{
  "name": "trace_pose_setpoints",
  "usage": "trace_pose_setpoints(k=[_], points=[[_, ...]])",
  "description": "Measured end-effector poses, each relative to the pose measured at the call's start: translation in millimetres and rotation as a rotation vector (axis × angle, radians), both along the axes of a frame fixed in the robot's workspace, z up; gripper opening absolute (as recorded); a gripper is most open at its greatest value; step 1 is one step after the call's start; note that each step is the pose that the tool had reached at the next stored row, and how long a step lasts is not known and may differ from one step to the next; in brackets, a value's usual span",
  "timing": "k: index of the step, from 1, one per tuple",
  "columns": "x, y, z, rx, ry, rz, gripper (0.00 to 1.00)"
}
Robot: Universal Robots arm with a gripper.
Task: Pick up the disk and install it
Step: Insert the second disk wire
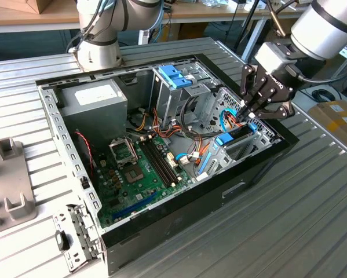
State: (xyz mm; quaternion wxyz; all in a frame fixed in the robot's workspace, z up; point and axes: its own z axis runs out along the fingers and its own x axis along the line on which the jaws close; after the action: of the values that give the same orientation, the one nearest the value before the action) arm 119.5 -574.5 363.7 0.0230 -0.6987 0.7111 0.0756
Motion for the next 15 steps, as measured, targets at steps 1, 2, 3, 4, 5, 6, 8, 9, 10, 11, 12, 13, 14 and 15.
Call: trace_pose_setpoints(k=[1,2,3,4,5,6,8,9,10,11,12,13,14,15], points=[[0.0,-1.1,-0.2,0.0000,0.0000,0.000,0.16],[0.0,-2.1,-0.2,-0.0001,0.0000,0.000,0.16],[0.0,-3.7,-0.8,0.0001,0.0000,0.000,0.16],[0.0,-4.3,-1.4,0.0003,0.0000,0.000,0.16],[0.0,-4.5,-2.2,0.0007,0.0000,0.000,0.16],[0.0,-4.8,-3.3,0.0009,0.0000,0.000,0.16],[0.0,-5.1,-5.1,0.0013,0.0000,0.000,0.16],[0.0,-5.4,-6.0,0.0017,0.0000,0.000,0.16],[0.0,-5.7,-6.8,0.0018,0.0000,0.000,0.16],[0.0,-6.0,-7.5,0.0024,0.0000,0.000,0.16],[0.0,-6.3,-8.4,0.0032,0.0000,0.000,0.16],[0.0,-6.4,-8.9,0.0035,0.0000,0.000,0.16],[0.0,-6.7,-9.5,0.0039,0.0000,0.000,0.16],[0.0,-7.1,-10.5,0.0045,0.0000,0.000,0.16]])
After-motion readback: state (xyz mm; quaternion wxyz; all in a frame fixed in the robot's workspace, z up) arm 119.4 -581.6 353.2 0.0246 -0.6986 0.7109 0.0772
